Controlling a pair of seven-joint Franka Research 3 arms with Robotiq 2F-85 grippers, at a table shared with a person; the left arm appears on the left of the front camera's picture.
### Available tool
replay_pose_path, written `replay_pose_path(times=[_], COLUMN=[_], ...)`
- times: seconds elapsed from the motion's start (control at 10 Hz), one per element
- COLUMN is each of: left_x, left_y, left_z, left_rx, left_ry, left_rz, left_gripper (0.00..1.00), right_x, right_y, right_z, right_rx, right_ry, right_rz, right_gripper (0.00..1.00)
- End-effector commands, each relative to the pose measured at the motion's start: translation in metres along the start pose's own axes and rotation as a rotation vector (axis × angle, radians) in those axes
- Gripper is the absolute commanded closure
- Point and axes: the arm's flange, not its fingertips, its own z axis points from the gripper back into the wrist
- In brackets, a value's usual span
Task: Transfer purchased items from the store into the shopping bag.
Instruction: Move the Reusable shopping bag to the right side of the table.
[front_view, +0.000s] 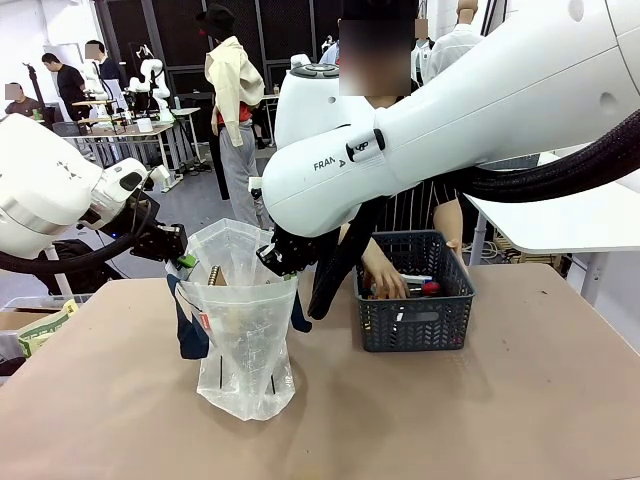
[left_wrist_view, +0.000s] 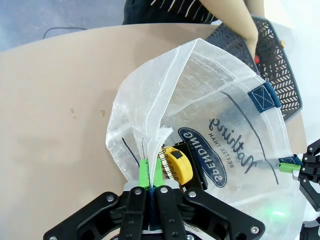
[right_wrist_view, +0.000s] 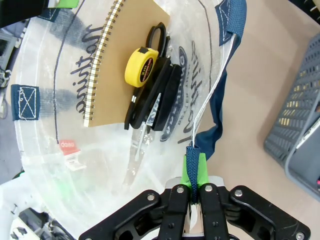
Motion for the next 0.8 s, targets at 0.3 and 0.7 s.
replay_pose_path(times=[0.3,0.7], left_x=[-0.0017,-0.0017], left_y=[0.0,0.0], left_z=[0.0028,0.0028], left_rx=[0.001,0.001], left_ry=[-0.007,-0.007], left_rz=[0.0,0.0], left_gripper=[1.0,1.0], right_x=[-0.001,-0.001], right_y=[-0.0012,-0.0012], right_z=[0.0019,0.0019], right_rx=[-0.001,-0.001], right_ry=[-0.002,-0.002], right_rz=[-0.004,-0.004], right_gripper=[1.0,1.0])
